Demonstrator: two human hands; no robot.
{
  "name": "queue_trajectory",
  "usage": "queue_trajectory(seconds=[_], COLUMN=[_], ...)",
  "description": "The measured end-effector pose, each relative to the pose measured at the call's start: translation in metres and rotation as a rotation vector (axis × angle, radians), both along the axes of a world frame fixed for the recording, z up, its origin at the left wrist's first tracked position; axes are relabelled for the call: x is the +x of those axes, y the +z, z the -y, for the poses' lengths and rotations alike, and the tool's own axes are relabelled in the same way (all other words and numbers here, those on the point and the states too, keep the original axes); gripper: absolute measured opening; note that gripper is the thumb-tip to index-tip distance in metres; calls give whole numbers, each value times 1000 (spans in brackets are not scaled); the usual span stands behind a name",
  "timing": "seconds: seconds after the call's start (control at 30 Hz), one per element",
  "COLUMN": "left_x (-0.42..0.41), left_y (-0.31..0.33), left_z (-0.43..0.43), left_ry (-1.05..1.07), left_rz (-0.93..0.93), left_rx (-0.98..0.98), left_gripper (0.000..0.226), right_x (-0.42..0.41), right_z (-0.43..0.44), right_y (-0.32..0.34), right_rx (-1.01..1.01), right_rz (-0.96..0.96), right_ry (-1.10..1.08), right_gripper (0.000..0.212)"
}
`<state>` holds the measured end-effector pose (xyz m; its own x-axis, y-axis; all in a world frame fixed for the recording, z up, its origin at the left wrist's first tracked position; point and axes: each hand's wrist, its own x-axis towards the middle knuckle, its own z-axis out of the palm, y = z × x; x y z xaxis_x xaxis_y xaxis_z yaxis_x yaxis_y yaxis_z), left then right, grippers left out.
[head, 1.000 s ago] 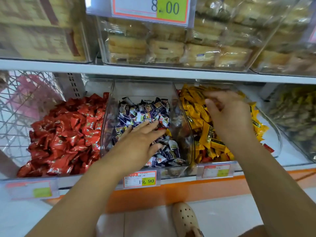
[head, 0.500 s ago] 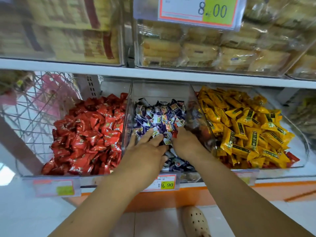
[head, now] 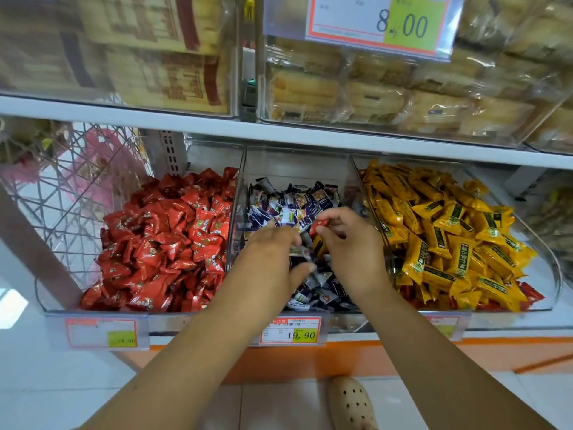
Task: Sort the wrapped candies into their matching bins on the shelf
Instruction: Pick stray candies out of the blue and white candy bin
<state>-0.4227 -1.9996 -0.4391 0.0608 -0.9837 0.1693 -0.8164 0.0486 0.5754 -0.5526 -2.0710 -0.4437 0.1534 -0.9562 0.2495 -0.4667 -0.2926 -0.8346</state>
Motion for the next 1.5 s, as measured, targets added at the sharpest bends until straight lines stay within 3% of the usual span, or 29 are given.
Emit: queue_trajectory(seconds=[0.17,0.43,0.5,0.67,0.8,0.9,1.07,1.17,1.27,1.37,1.5], left_x=[1,3,4,-3,-19,-29,-25,-15,0,17,40], left_y=[12,20,21,26,24,24,23,30,34,36,36], left_z=[4,8,10,19,25,25,28,25,21,13,1], left_ry=[37,64,83,95,65,45,77,116,146,191,252], left_rz=[-137,-157,-133,-158,-227,-241,-175,-146,-97,-119,-131], left_rx=[-121,-177,-193,-222,-197,-191,-212,-258,-316,-362,-377], left_gripper=[62,56,51,39,37,36,33,31,31,30,30], right_x=[3,-6,-13,-57,-99,-118,-128,-127,-116,-80,-17], right_z=[-8,-11,-12,-2,25,42,45,36,22,2,5], right_y=[20,28,28,44,51,43,35,41,54,61,34], right_rx=[83,129,48,-364,-467,-353,-244,-177,-212,-208,102], right_rz=[158,183,195,311,243,167,-201,-209,-181,-116,-274], right_ry=[203,335,246,-254,-437,-377,-213,-155,-178,-26,172], right_gripper=[25,33,32,25,36,38,23,31,25,26,40])
